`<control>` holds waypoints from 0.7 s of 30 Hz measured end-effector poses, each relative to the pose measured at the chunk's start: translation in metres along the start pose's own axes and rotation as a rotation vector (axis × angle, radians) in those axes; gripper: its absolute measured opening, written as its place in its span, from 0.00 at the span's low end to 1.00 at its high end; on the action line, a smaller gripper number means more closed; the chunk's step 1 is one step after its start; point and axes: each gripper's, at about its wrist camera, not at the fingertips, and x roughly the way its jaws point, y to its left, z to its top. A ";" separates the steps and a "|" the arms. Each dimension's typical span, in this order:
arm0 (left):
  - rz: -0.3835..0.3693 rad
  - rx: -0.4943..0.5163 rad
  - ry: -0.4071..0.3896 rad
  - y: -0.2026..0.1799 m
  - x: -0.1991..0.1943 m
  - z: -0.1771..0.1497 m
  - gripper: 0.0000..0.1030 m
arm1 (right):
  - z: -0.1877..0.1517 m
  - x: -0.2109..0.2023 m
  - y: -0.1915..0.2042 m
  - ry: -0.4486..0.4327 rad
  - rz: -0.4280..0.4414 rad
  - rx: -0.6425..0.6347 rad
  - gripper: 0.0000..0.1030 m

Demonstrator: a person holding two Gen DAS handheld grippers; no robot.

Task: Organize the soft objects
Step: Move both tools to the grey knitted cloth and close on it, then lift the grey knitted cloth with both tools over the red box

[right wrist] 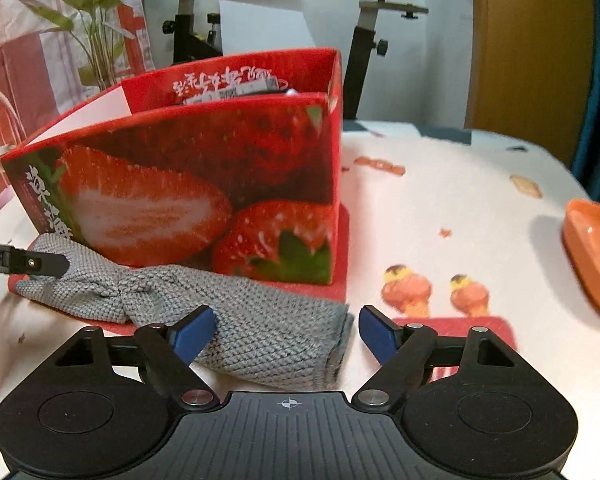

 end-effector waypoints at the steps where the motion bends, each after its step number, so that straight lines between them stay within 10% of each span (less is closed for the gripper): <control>1: -0.007 0.001 0.000 -0.001 0.002 -0.002 0.74 | -0.001 0.002 0.000 0.004 0.007 0.013 0.74; 10: -0.004 0.010 -0.014 -0.005 0.001 -0.010 0.70 | -0.003 0.008 -0.003 0.010 0.021 0.039 0.63; 17: -0.002 0.053 -0.026 -0.012 -0.002 -0.016 0.22 | 0.002 0.006 -0.005 0.016 0.073 0.051 0.38; 21: -0.020 0.054 -0.021 -0.013 -0.007 -0.019 0.18 | 0.005 0.002 -0.002 0.007 0.089 0.032 0.26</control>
